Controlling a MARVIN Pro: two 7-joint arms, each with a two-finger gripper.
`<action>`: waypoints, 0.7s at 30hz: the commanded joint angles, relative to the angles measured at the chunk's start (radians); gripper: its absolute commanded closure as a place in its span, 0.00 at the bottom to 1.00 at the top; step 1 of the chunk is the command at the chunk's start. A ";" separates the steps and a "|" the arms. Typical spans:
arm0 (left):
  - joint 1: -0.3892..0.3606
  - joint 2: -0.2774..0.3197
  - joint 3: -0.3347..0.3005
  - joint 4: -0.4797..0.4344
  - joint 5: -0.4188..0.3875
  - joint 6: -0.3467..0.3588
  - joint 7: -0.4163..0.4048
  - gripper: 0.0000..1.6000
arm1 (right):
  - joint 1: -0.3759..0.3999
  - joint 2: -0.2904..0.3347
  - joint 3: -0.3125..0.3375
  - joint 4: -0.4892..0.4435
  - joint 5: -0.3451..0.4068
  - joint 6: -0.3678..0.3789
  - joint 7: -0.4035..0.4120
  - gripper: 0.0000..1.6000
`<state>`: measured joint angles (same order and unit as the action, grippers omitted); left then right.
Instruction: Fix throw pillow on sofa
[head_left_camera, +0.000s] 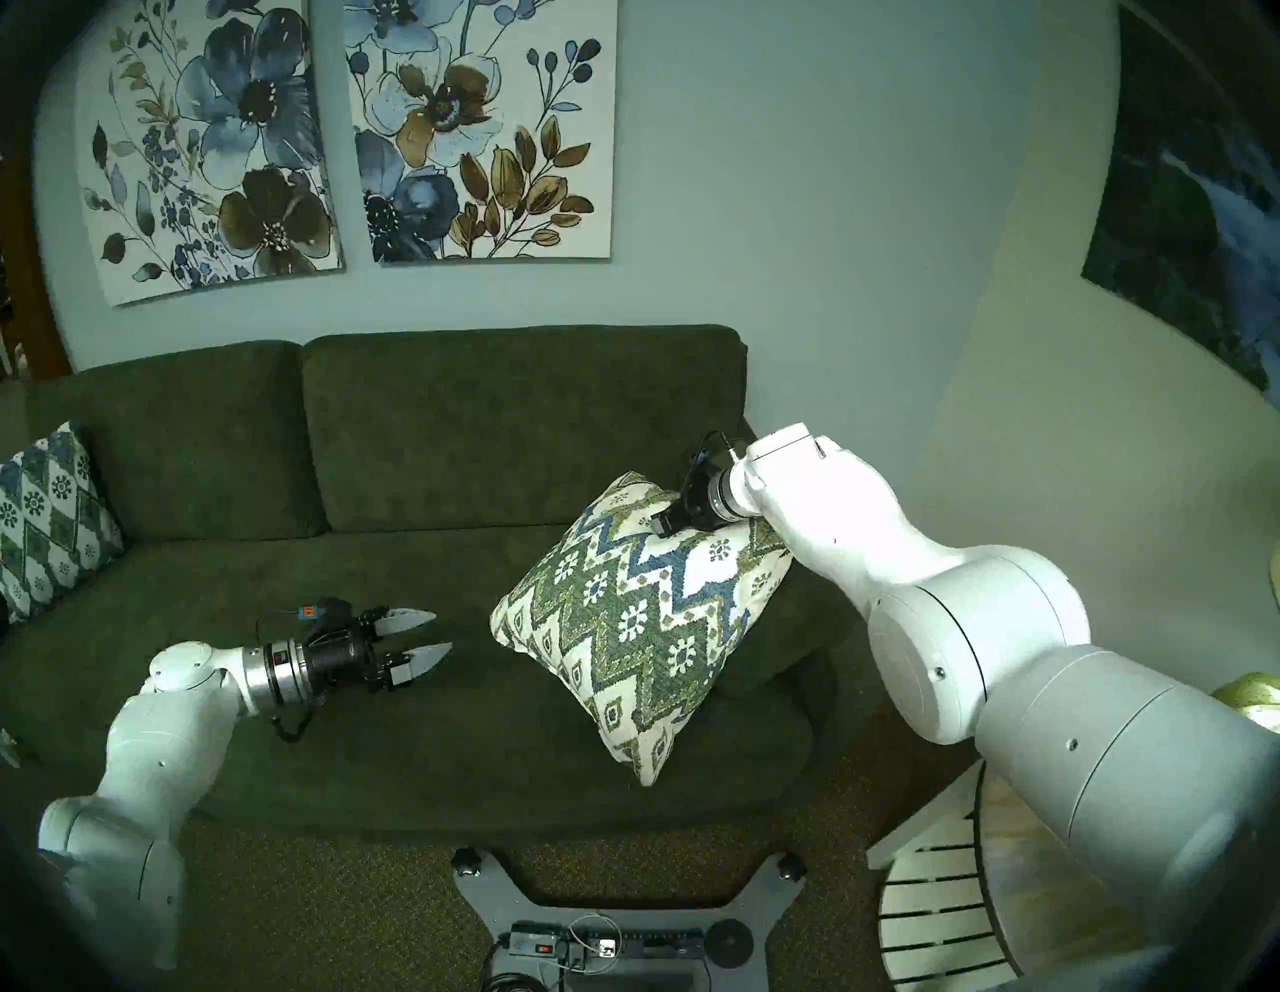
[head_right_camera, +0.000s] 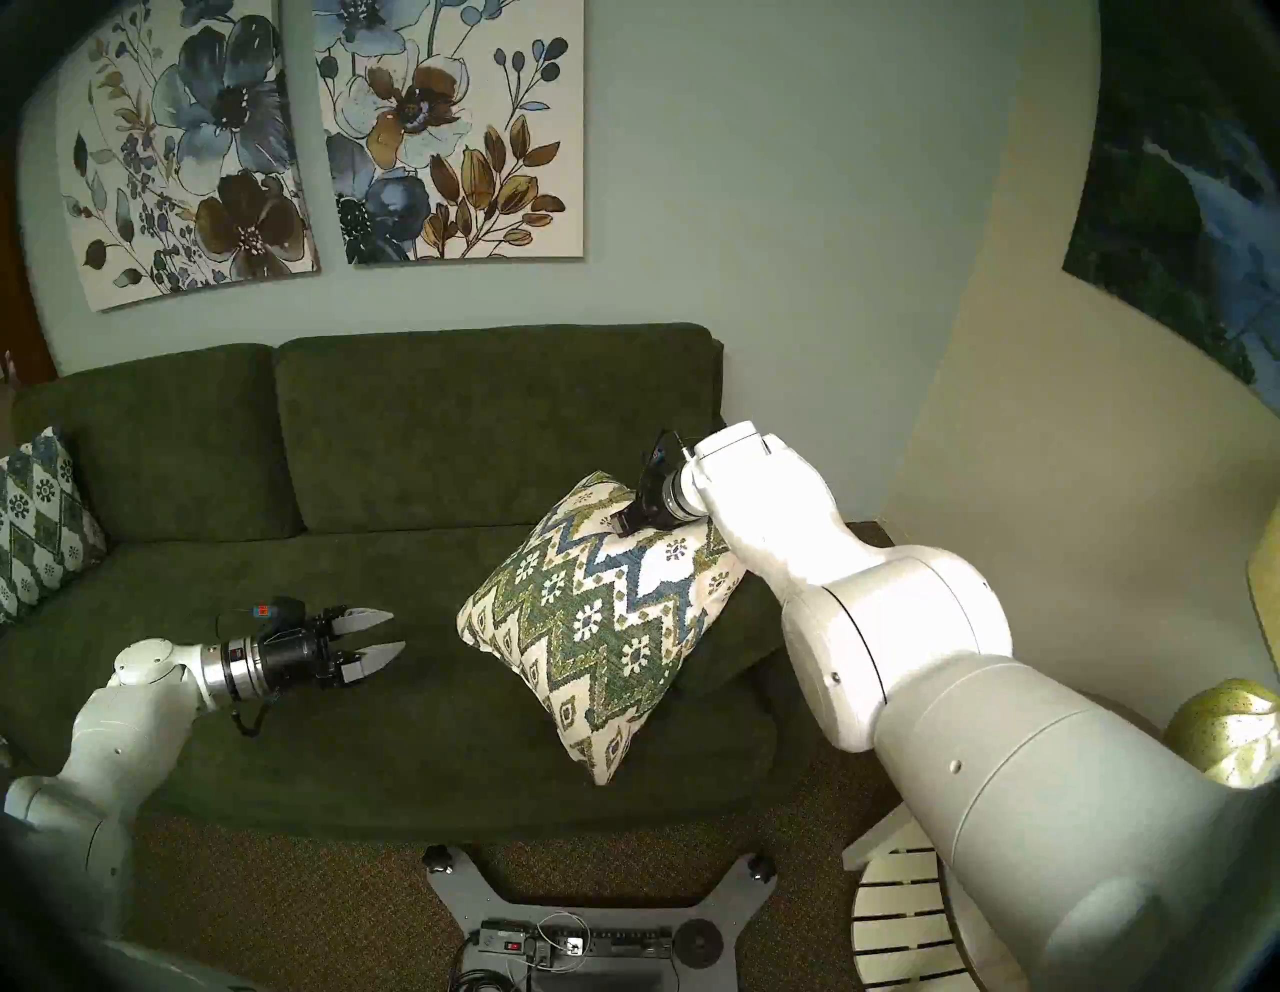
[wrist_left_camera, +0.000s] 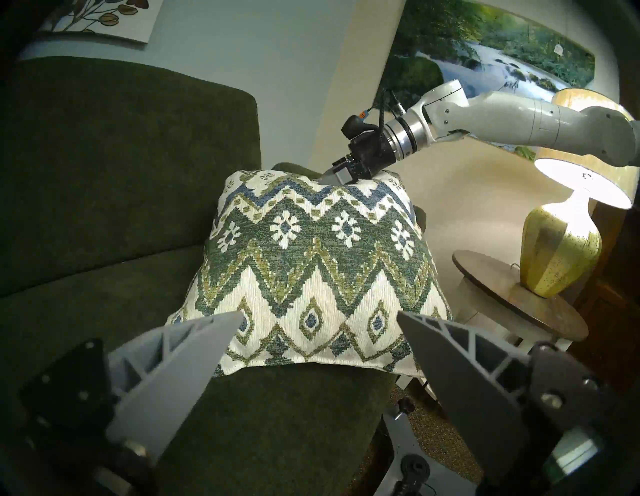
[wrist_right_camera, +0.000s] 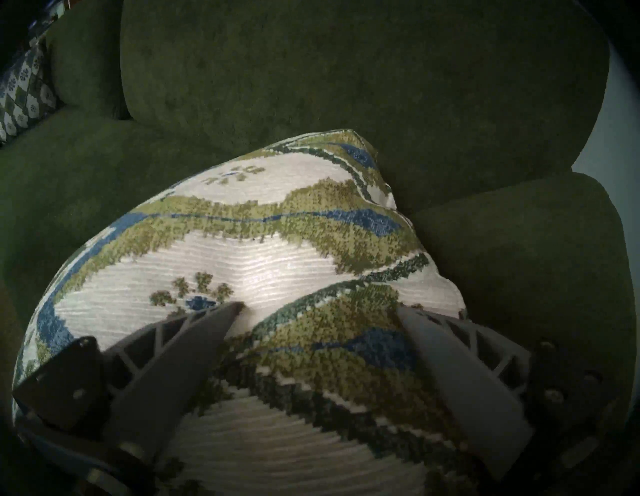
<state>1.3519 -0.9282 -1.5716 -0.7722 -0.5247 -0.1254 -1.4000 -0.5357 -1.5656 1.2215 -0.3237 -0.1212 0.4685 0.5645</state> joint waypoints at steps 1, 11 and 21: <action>-0.002 -0.001 -0.005 -0.008 -0.006 -0.003 -0.002 0.00 | 0.004 -0.004 -0.009 0.088 -0.007 -0.027 0.002 0.00; 0.000 -0.001 -0.006 -0.010 -0.006 -0.002 -0.001 0.00 | 0.006 0.017 -0.020 0.134 -0.012 -0.108 0.001 1.00; 0.002 -0.001 -0.007 -0.013 -0.006 -0.002 0.000 0.00 | 0.159 0.026 -0.025 0.100 -0.010 -0.111 -0.001 1.00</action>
<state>1.3573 -0.9278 -1.5736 -0.7786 -0.5247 -0.1256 -1.3978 -0.4762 -1.5716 1.1990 -0.2002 -0.1218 0.3439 0.5669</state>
